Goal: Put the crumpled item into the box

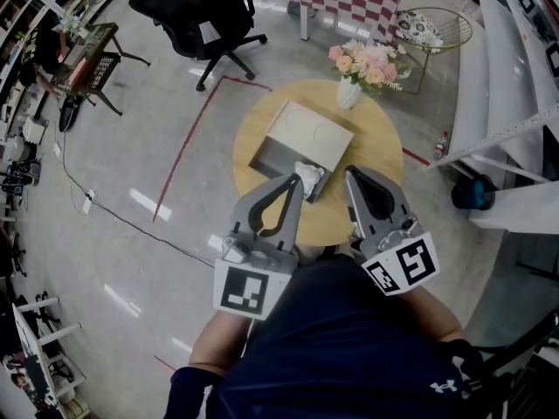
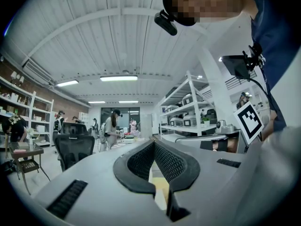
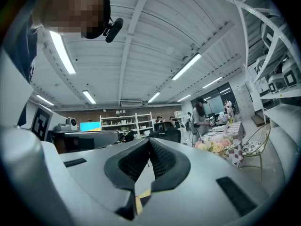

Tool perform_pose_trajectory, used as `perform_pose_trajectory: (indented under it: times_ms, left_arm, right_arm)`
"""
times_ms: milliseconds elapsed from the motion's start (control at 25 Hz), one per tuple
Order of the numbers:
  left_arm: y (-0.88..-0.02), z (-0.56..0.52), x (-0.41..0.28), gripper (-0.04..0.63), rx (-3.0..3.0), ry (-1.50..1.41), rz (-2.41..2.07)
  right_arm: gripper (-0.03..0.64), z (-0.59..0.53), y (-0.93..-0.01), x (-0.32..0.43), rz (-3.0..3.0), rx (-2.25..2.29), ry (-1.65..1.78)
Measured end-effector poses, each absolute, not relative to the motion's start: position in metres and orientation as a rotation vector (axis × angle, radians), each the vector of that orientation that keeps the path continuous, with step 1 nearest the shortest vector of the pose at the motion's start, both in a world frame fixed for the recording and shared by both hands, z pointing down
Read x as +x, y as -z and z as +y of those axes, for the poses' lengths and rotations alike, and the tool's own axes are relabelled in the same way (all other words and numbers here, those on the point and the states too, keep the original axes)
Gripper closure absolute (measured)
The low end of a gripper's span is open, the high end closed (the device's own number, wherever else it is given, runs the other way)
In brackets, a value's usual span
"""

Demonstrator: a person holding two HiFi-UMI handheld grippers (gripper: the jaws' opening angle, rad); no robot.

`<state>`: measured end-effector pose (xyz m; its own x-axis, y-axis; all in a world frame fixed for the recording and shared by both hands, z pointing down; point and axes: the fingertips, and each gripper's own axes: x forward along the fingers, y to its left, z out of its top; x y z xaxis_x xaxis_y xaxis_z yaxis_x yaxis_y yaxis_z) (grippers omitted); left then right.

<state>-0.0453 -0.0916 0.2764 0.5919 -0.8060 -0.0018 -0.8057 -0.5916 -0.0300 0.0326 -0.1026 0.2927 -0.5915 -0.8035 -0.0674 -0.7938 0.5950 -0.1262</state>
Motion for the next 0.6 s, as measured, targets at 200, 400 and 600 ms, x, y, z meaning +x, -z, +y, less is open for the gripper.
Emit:
perform_pose_trajectory:
  times_ms: [200,400,600]
  left_arm:
    - [-0.2772,-0.0914,-0.0464,0.578,-2.778,0.027,1.41]
    - [-0.2787,-0.0922,-0.0457,0.578,-2.78,0.032,1.412]
    - [-0.2782,-0.0925,-0.046,0.578,-2.776,0.033,1.417]
  right_arm:
    - [0.612,-0.1022,-0.2926,0.0312,2.701,-1.359,0.13]
    - [0.612,-0.103,-0.294,0.0315,2.702,-1.357,0.137]
    - [0.612,-0.1039,-0.2963,0.0325,2.699,-1.358,0.159]
